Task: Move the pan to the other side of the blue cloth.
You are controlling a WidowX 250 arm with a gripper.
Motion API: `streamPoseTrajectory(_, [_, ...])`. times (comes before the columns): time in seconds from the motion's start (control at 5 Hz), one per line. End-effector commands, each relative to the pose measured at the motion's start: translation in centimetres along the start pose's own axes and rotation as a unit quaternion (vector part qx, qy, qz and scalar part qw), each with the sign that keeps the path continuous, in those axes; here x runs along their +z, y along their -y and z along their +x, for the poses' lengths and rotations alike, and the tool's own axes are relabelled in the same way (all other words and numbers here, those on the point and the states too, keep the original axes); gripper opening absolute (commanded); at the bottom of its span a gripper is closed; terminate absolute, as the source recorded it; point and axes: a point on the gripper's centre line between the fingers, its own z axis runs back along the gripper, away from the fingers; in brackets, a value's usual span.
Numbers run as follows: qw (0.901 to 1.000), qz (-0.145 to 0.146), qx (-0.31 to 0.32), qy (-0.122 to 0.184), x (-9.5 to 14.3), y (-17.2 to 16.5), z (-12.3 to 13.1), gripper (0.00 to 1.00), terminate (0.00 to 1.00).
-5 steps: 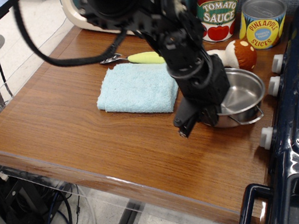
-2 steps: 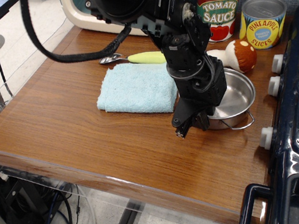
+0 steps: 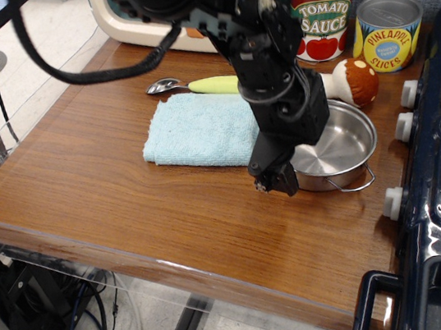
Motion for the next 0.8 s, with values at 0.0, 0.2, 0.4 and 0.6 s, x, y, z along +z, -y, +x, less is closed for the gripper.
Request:
streamPoseTrajectory(0.0, [0.9972,0.061,0.041,0.015,7.31,-2.09,-1.55,1.0,0.0])
streamPoseTrajectory(0.2, [0.9972,0.061,0.041,0.015,7.31,-2.09,-1.55,1.0,0.0])
streamPoseTrajectory(0.4, [0.9972,0.061,0.041,0.015,7.31,-2.09,-1.55,1.0,0.0])
streamPoseTrajectory(0.6, [0.9972,0.061,0.041,0.015,7.31,-2.09,-1.55,1.0,1.0])
